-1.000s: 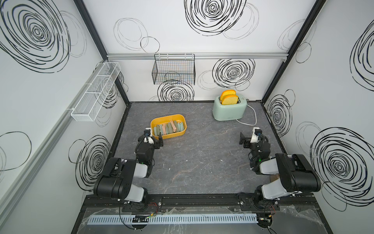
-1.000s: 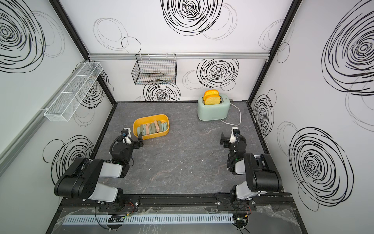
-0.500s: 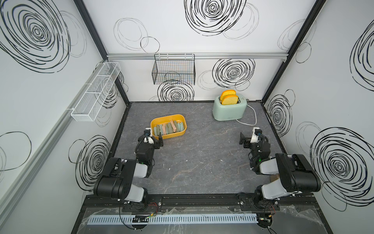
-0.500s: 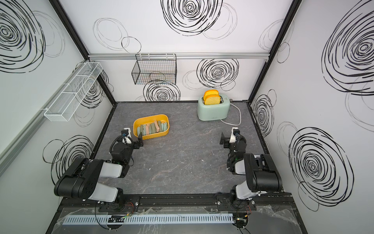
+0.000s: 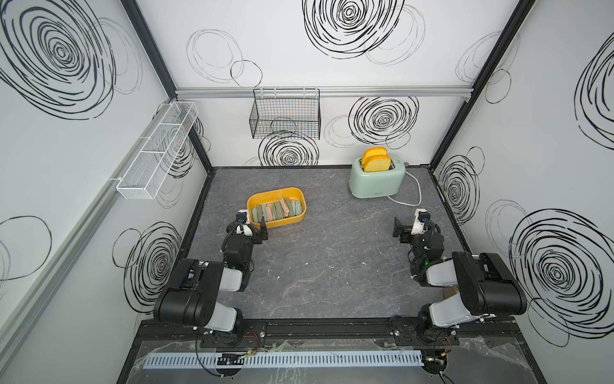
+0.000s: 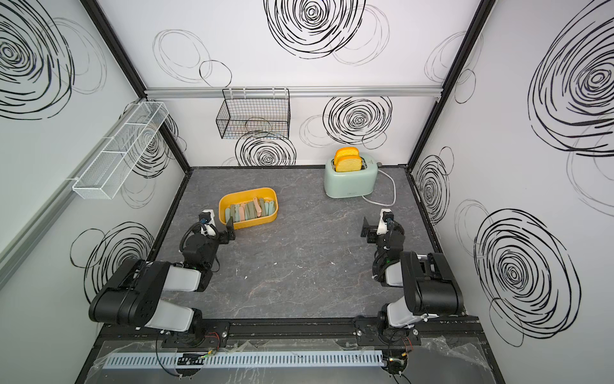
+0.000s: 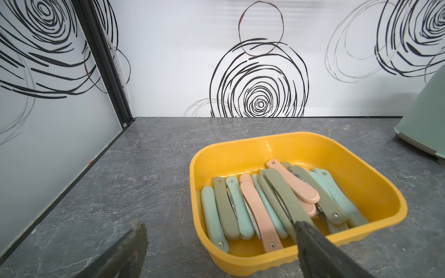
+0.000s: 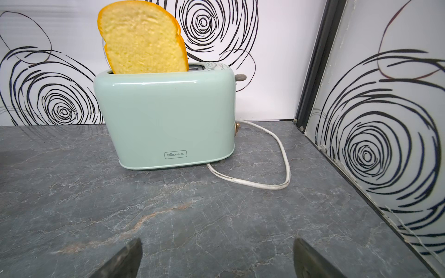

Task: Take the fruit knife out of the storage box
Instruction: Move the storage box to the center of the board.

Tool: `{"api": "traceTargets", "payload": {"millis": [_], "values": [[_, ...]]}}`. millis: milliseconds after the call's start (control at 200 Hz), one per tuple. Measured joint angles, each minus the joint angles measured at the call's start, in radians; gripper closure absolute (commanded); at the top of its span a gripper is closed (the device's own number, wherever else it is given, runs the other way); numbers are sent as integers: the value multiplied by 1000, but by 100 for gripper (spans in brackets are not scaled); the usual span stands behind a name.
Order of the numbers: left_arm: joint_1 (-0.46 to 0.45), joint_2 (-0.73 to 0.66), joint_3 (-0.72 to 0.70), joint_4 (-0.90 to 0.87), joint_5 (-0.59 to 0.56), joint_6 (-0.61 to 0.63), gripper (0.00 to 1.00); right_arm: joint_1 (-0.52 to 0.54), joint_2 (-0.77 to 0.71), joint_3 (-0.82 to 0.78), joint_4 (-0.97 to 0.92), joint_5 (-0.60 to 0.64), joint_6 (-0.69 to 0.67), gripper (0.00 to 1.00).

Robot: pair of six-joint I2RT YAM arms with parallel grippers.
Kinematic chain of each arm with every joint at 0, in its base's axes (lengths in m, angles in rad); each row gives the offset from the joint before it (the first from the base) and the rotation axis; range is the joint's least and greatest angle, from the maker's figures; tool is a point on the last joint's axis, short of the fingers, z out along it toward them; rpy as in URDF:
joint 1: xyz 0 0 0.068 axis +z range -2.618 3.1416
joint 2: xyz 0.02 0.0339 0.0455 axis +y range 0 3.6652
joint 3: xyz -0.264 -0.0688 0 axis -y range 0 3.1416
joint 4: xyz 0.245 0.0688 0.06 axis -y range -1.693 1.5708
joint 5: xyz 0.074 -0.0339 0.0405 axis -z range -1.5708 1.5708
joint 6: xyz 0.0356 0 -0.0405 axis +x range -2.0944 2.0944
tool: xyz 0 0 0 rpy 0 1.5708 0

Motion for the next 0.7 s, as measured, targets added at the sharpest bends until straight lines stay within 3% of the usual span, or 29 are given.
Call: {"api": "traceTargets", "payload": {"millis": [150, 220, 335, 500, 700], "values": [[-20, 0, 0, 3, -19, 9, 2, 5, 0, 0, -1, 10, 0, 1], [-30, 0, 0, 10, -36, 13, 2, 22, -10, 13, -37, 71, 3, 1], [-49, -22, 7, -18, -84, 18, 2, 87, -23, 220, -349, 279, 56, 1], [-108, -116, 176, -291, -114, 61, 2, 146, 77, 663, -764, 362, 117, 1], [-92, -167, 503, -710, -103, -5, 2, 369, 162, 873, -1078, 392, 123, 1]]}}
